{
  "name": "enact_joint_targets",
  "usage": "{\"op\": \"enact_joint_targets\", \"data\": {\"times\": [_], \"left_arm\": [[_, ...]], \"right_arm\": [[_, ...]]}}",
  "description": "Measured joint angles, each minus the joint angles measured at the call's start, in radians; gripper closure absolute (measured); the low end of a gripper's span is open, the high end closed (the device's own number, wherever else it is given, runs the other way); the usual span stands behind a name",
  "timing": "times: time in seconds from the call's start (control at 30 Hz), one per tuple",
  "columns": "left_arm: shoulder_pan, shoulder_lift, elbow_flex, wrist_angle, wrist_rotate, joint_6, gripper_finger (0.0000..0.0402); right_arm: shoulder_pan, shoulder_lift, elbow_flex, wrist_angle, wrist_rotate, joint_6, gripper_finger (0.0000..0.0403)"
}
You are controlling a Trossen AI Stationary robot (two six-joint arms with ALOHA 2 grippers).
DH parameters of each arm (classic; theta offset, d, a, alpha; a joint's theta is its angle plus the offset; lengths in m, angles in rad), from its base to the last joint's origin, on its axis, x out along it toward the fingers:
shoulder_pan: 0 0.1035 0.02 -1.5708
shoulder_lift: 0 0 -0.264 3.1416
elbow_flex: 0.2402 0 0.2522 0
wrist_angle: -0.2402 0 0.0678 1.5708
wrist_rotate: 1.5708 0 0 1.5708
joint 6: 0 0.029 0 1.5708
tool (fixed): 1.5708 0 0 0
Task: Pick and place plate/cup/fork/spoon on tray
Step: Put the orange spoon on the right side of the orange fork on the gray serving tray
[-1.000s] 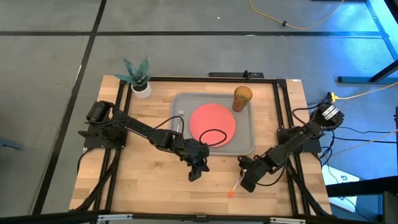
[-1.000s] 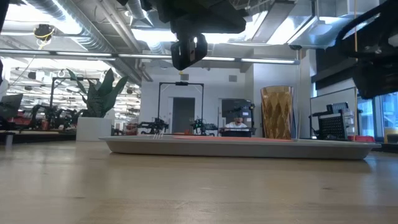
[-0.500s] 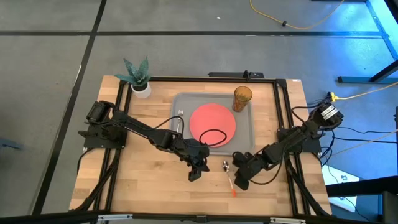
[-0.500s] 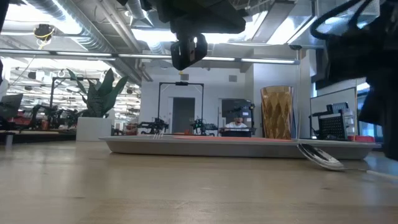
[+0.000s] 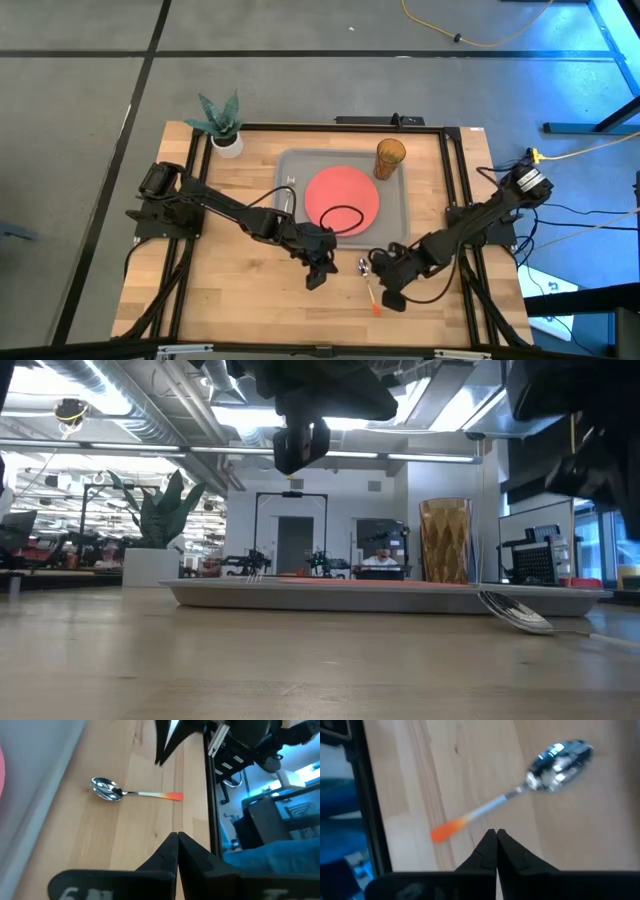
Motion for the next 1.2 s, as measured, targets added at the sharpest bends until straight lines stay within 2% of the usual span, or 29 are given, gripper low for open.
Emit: {"op": "enact_joint_targets", "data": {"times": [0.2, 0.43, 0.53, 0.67, 0.9, 1.0, 1.2], "left_arm": [[0.007, 0.0, 0.0, 0.0, 0.01, -0.052, 0.0398], [0.017, 0.0, 0.0, -0.005, 0.053, -0.159, 0.0358], [0.025, 0.0, 0.0, -0.008, 0.056, -0.246, 0.0342], [0.019, 0.0, 0.0, -0.008, -0.015, -0.379, 0.0331], [-0.008, 0.0, 0.0, -0.008, -0.079, -0.37, 0.0334], [-0.008, 0.0, 0.0, -0.008, -0.079, -0.402, 0.0334], [-0.016, 0.0, 0.0, -0.008, -0.082, -0.423, 0.0334]], "right_arm": [[0.0, -0.057, 0.08, -0.203, 0.013, -0.026, 0.0402], [-0.005, -0.14, 0.109, -0.329, 0.052, -0.024, 0.0402], [-0.005, -0.187, 0.109, -0.333, 0.064, -0.024, 0.0402], [-0.005, -0.26, 0.109, -0.334, 0.111, -0.043, 0.0402], [-0.009, -0.324, 0.075, -0.339, 0.111, -0.072, 0.0402], [-0.015, -0.314, 0.024, -0.311, 0.064, -0.082, 0.0402], [-0.032, -0.275, -0.091, -0.126, -0.048, -0.183, 0.0402]]}}
